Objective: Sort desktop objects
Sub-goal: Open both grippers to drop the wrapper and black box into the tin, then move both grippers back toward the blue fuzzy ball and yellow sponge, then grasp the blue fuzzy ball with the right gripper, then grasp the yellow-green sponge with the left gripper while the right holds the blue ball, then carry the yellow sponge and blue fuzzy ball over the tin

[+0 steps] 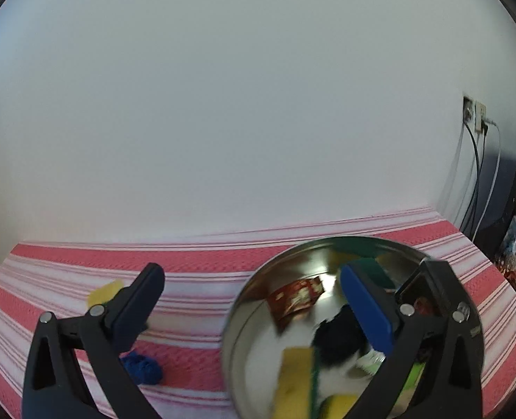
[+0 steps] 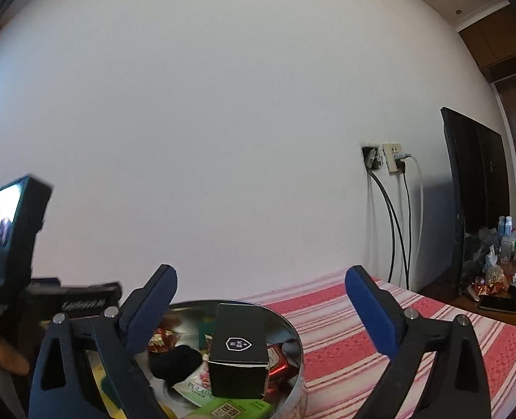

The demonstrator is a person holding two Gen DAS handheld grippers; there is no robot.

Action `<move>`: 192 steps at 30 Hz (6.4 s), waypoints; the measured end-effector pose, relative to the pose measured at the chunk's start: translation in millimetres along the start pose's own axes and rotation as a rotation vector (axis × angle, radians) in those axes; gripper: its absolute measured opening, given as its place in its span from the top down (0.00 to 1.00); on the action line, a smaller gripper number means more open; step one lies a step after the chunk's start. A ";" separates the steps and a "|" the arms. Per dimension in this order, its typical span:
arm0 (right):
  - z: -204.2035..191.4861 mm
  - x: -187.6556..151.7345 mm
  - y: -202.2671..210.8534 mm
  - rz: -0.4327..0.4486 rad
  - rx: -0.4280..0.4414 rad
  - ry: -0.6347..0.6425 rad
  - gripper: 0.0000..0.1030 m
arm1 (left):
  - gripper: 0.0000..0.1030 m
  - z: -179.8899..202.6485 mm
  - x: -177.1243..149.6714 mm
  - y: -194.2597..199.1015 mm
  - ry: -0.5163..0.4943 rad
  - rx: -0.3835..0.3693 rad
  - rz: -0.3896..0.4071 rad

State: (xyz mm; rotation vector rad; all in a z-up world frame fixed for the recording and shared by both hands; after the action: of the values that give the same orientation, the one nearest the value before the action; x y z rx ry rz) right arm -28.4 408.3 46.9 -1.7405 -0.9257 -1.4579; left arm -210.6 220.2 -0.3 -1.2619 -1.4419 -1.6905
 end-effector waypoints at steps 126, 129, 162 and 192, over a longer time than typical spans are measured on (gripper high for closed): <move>-219.3 -62.6 -4.4 -0.349 0.298 0.144 0.41 | 0.05 -156.8 -52.8 -72.1 -0.087 -0.109 -0.170; -215.3 -62.6 -8.0 -0.362 0.288 0.134 0.41 | 0.49 -159.4 -64.0 -94.4 -0.046 -0.133 -0.273; -192.2 -69.2 1.7 -0.276 0.248 0.196 0.41 | 0.75 -156.0 -66.9 -4.1 0.101 -0.063 -0.094; -121.8 -52.5 38.0 -0.242 0.183 0.133 0.41 | 0.75 -99.2 -79.9 42.3 0.060 -0.071 -0.038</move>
State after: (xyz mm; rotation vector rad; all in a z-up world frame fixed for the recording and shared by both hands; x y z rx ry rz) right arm -64.2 280.0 10.7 -1.4206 -1.1901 -1.5657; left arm -171.1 103.1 -52.7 -1.2182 -1.3898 -1.8038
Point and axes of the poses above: each gripper's, at about its wrist camera, not at the fingertips, and y roughly against the way its jaws point, z to its right, x to its top, the point moved 7 cm from there along -y, roughly the way its jaws point, and after that the axes turned 3 degrees about z, right-handed, at the moved point
